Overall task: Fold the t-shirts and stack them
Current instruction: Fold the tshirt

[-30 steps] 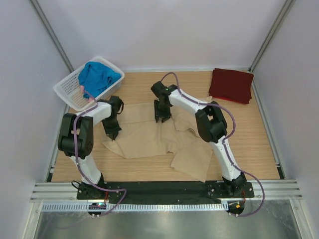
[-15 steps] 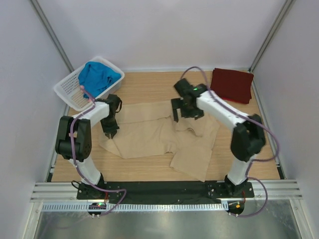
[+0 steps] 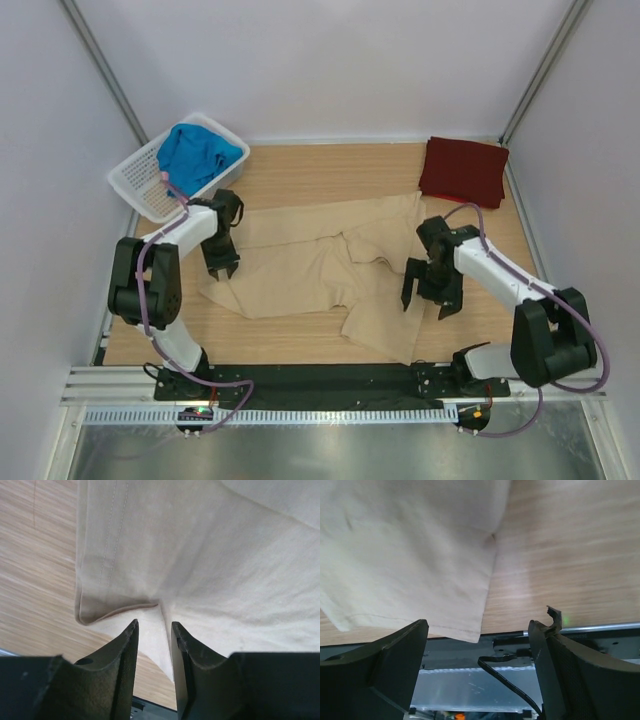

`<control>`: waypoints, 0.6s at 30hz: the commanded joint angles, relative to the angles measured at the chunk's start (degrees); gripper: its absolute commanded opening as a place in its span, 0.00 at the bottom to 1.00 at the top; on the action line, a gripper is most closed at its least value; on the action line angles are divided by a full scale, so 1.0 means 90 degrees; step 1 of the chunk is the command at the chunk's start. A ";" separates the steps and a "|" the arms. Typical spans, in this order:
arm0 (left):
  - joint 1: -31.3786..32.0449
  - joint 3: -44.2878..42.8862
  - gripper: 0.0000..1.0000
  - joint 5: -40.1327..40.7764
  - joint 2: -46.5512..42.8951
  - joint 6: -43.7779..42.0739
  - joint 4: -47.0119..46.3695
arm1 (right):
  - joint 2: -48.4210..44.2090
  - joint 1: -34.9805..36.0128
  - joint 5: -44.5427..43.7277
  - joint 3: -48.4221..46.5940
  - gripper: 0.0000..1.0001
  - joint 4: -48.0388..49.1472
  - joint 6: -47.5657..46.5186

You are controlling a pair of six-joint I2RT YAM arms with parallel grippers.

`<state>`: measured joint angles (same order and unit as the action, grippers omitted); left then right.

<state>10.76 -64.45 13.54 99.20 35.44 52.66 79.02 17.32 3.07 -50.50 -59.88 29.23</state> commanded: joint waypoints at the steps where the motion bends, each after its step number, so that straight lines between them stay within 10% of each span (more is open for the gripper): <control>1: 0.0054 0.0022 0.34 -0.0157 -0.0484 0.0037 0.0184 | -0.0984 -0.0050 0.0389 0.0648 0.87 -0.0018 0.0881; 8: 0.0112 0.0022 0.34 -0.0147 -0.0563 0.0095 0.0271 | -0.1369 -0.0059 0.1162 0.1733 0.55 0.0510 0.1244; 18: 0.0181 0.0120 0.31 -0.0186 -0.0709 0.0086 0.0262 | -0.1702 -0.0059 0.0693 0.2330 0.49 0.1671 0.1742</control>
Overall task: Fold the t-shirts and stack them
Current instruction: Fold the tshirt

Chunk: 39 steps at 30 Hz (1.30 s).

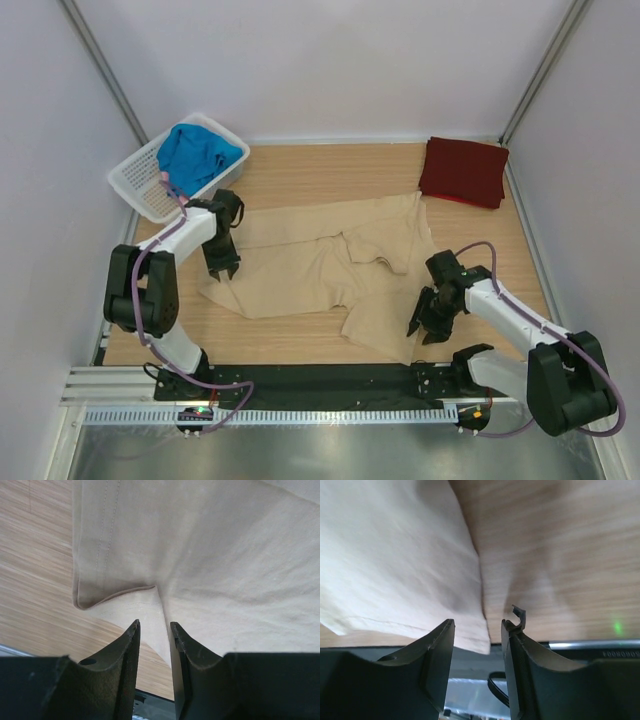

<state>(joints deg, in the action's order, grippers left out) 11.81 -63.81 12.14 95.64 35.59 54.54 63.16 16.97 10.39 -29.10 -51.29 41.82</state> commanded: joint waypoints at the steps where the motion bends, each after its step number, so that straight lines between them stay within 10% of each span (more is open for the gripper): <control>1: 0.0074 0.0059 0.31 -0.0031 -0.0323 0.0078 0.0043 | 0.0159 -0.0011 -0.0081 -0.0057 0.49 0.0805 0.0363; 10: 0.0103 0.0088 0.31 0.0008 -0.0460 0.0069 0.0131 | 0.0503 -0.0021 -0.0198 0.0089 0.37 0.1001 0.0431; 12: 0.0103 0.0107 0.32 0.0008 -0.0489 0.0088 0.0141 | 0.0434 -0.0021 -0.0227 0.0148 0.09 0.0943 0.0460; 14: 0.0123 0.0176 0.32 0.0018 -0.0499 0.0108 0.0083 | 0.0366 -0.0021 -0.0237 0.0099 0.01 0.0855 0.0460; 39: 0.0279 -0.0156 0.23 0.0711 0.0741 0.0098 -0.0299 | 0.0258 -0.0011 -0.0373 -0.0048 0.01 0.0630 0.0187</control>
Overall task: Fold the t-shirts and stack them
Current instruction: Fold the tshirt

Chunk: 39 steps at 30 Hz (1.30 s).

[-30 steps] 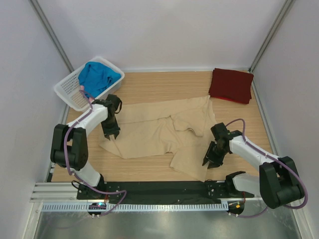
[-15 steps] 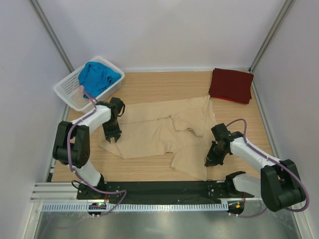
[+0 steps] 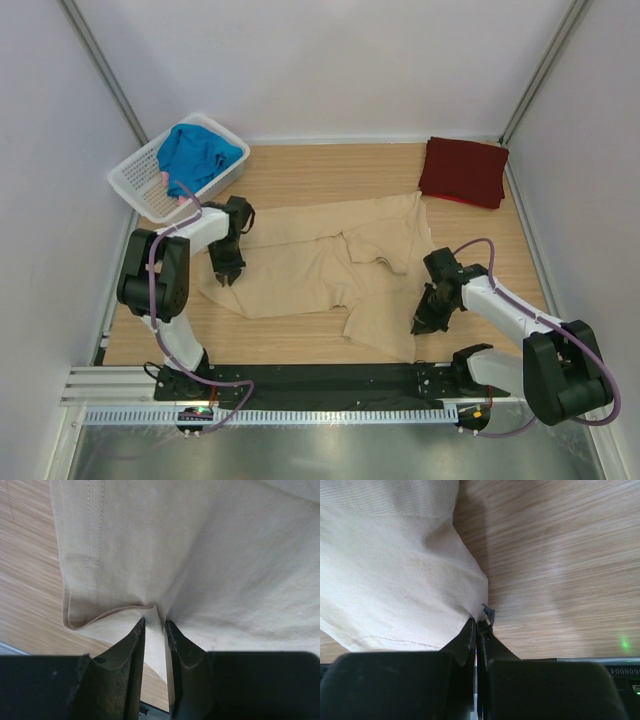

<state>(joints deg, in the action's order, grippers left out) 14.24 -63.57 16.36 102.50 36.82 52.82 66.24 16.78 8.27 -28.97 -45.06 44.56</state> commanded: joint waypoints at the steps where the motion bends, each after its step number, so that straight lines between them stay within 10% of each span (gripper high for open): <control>1: 0.0010 -0.0163 0.21 0.0262 -0.0031 -0.0057 -0.0117 | -0.0084 0.0001 -0.0138 -0.0062 0.01 -0.0062 -0.0117; 6: 0.0010 -0.0105 0.00 0.0408 -0.0206 -0.0048 0.0010 | -0.0143 0.0001 -0.0138 -0.0140 0.01 -0.0198 -0.0107; 27: -0.0361 0.0726 0.00 0.0916 -0.3126 0.1973 0.2315 | -0.0555 -0.0193 -0.0303 -0.1240 0.01 -0.1195 -0.0232; 39: -0.0762 -0.1216 0.00 0.1014 -0.1097 0.1037 0.1641 | 0.2062 -0.1346 -0.0002 -0.4356 0.01 -0.1156 -0.1415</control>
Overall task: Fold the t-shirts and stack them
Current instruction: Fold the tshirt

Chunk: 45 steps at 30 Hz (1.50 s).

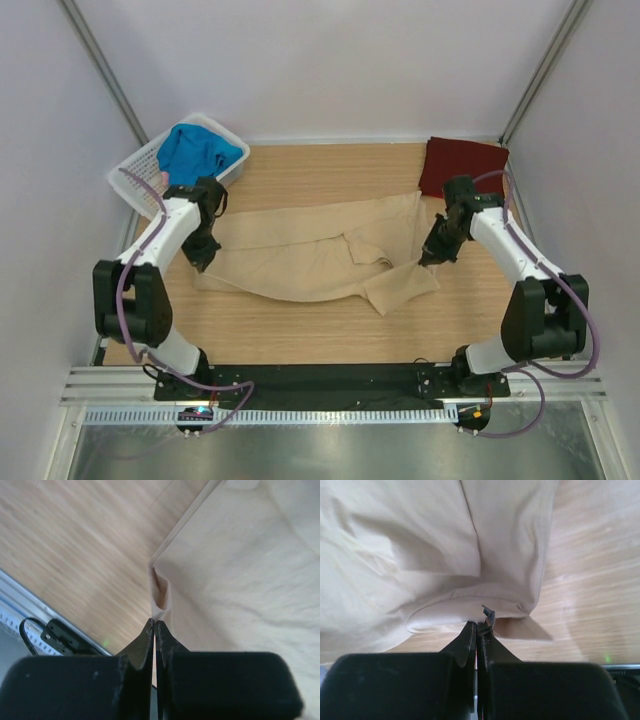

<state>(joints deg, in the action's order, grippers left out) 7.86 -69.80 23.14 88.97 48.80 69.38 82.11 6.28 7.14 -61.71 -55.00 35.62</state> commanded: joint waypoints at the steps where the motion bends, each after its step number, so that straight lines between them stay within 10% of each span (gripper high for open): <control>1: -0.0072 -0.0680 0.00 0.0281 0.0524 -0.0362 -0.0190 | 0.0417 -0.0277 0.0154 -0.0895 0.01 -0.0089 -0.0461; 43: -0.0707 -0.3377 0.01 0.0164 0.3747 -0.1310 -0.0414 | 0.4109 -0.0571 0.1355 -0.4491 0.02 0.0086 -0.0335; 45: -0.0707 -0.3445 0.19 0.0202 0.3777 -0.1359 -0.0376 | 0.4275 -0.0620 0.1385 -0.4461 0.05 0.0251 -0.0257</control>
<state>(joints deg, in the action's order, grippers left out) 1.96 -98.19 23.81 122.58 37.69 66.50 119.66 1.30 18.22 -99.77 -54.89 31.97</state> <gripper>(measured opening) 0.102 0.040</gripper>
